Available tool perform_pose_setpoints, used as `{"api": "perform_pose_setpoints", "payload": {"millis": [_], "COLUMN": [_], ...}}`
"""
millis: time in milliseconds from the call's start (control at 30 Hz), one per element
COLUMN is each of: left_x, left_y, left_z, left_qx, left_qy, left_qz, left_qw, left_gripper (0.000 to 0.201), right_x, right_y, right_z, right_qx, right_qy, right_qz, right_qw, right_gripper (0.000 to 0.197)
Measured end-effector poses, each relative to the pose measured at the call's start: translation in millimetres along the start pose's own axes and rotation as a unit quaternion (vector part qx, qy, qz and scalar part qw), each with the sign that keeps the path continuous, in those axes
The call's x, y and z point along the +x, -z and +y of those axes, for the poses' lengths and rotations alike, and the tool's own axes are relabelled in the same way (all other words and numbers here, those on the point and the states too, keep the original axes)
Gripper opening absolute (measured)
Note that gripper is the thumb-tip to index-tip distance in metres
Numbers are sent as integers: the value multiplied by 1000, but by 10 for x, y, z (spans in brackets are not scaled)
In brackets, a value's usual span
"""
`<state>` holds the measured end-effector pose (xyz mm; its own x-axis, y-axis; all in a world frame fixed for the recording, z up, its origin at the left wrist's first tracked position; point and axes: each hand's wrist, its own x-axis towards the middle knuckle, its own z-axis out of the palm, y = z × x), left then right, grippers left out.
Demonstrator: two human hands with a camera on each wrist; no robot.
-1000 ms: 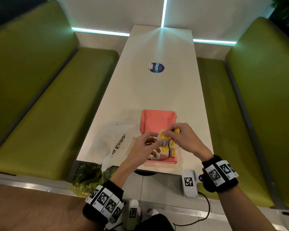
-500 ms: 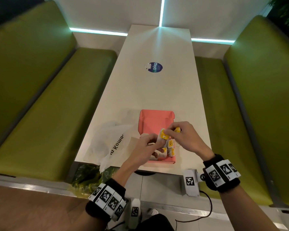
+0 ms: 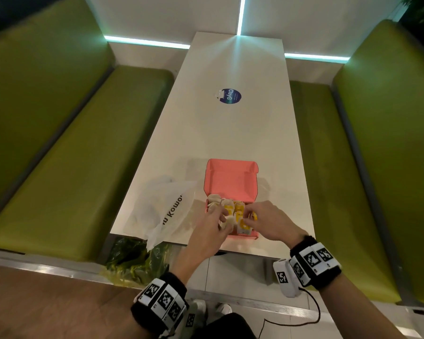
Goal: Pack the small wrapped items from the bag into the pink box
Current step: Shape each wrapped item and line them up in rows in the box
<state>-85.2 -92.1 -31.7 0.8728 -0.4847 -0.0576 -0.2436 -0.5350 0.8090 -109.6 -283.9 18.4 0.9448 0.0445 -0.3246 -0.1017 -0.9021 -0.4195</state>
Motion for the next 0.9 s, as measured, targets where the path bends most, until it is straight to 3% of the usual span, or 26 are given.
{"api": "perform_pose_setpoints", "payload": {"millis": [133, 333, 600, 767, 900], "left_x": [-53, -101, -155, -158, -149], "left_y": [-50, -142, -174, -198, -205], "left_z": [6, 78, -13, -67, -77], "left_qx": [102, 233, 239, 211, 215], "left_qy": [-30, -42, -69, -83, -83], "left_qz": [-32, -136, -143, -131, -133], "left_qw": [994, 962, 958, 965, 964], "left_gripper": [16, 29, 31, 29, 30], "right_x": [127, 278, 143, -3, 53], "right_y": [-129, -204, -367, -513, -543], "right_z": [18, -5, -24, -53, -66], "right_qx": [-50, -131, -111, -107, -111], "right_qy": [-15, -29, -46, -22, -32], "right_qz": [-39, -15, 71, 22, 41], "right_qw": [998, 991, 990, 994, 992], "right_gripper": [9, 14, 7, 10, 11]}}
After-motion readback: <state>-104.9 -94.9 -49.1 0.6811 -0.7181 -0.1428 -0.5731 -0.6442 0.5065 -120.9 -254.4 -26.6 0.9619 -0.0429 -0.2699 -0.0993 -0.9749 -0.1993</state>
